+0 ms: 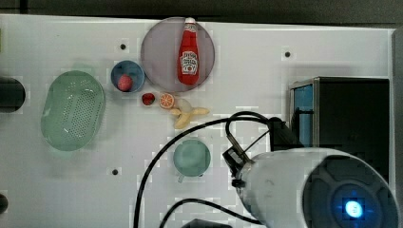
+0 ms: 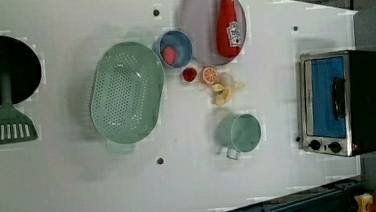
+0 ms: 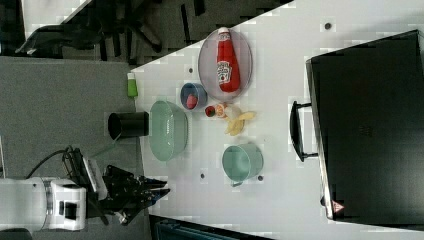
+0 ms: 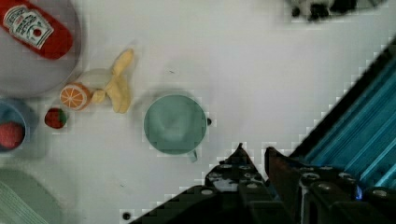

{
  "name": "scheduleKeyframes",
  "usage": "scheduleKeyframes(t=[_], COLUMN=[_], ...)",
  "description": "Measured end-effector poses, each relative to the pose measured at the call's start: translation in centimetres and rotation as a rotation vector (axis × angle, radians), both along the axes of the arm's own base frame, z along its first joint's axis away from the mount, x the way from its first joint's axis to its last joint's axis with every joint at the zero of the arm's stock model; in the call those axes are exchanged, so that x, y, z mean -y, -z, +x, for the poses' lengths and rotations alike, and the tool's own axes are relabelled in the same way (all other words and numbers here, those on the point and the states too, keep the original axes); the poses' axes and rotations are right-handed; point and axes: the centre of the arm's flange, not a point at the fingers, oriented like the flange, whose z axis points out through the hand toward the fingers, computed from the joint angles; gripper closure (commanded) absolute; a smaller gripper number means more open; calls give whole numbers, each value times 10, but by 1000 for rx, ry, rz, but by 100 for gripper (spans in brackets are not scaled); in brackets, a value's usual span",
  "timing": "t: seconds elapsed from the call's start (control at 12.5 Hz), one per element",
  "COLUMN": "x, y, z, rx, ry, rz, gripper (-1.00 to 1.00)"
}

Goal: Flap open oven.

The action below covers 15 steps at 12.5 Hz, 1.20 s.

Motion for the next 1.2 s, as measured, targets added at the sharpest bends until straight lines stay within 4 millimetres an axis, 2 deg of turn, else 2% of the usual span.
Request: scheduleKeyframes(t=[0.16, 0.32, 0.56, 0.72, 0.88, 1.2], x=[22, 53, 102, 129, 150, 173], y=[0, 1, 14, 36, 66, 129], z=[-1, 0, 3, 17, 34, 58], rx=[24, 61, 90, 99, 94, 65], ry=[-124, -231, -408, -514, -605, -750], rz=[-22, -67, -103, -124, -136, -154], gripper=[65, 65, 65, 65, 65, 65])
